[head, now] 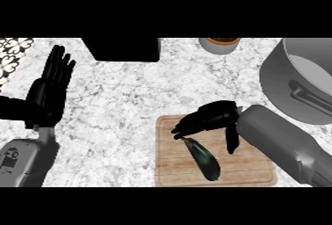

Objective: Pick the eggplant from the cutting board and place it in the pot

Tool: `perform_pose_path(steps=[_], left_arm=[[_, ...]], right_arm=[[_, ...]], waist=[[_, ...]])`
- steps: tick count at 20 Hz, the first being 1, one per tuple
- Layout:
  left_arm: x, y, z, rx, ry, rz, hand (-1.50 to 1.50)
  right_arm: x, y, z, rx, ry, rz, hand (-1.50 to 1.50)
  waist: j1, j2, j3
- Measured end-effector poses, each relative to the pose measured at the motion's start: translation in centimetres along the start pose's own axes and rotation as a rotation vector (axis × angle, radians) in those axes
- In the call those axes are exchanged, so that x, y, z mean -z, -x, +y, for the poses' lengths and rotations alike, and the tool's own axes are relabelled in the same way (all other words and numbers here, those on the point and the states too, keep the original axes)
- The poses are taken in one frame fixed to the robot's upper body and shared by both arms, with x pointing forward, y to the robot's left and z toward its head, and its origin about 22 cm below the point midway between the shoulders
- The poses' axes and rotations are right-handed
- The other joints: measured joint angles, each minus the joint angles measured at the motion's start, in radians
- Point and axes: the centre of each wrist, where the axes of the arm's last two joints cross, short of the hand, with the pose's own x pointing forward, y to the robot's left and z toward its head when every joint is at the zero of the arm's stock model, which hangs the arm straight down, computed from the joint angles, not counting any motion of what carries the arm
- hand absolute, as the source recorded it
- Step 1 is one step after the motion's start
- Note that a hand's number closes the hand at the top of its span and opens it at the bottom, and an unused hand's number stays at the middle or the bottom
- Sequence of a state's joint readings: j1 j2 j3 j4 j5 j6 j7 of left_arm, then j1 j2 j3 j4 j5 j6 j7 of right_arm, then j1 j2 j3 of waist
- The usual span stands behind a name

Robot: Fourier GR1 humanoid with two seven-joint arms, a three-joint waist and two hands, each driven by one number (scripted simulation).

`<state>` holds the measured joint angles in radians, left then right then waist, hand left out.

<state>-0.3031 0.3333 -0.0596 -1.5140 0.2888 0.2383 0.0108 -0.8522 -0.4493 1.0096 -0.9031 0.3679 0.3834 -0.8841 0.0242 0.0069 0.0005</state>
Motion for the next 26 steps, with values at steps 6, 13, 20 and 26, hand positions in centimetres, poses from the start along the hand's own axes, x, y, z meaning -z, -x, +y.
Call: perform_pose_path(steps=[6, 13, 20, 26], left_arm=[[-0.8, 0.5, 0.6, 0.004, -0.004, 0.009, 0.0], [-0.7, 0.1, 0.6, 0.011, -0.011, 0.006, 0.0], [-1.3, 0.2, 0.6, 0.004, -0.008, 0.004, 0.0], [-1.4, 0.4, 0.6, 0.003, -0.013, 0.008, 0.0]], right_arm=[[1.4, 0.4, 0.9, -0.033, -0.024, 0.018, -1.5], [3.4, 1.1, 2.9, -0.022, -0.05, 0.023, -1.5], [5.9, 1.1, 3.6, -0.025, -0.071, 0.001, -1.5], [6.5, 0.6, 4.4, -0.074, -0.101, -0.06, 1.5]], waist=[[-0.01, -0.004, 0.0], [-0.014, -0.005, 0.0], [-0.013, -0.01, -0.004], [-0.015, -0.017, -0.006]])
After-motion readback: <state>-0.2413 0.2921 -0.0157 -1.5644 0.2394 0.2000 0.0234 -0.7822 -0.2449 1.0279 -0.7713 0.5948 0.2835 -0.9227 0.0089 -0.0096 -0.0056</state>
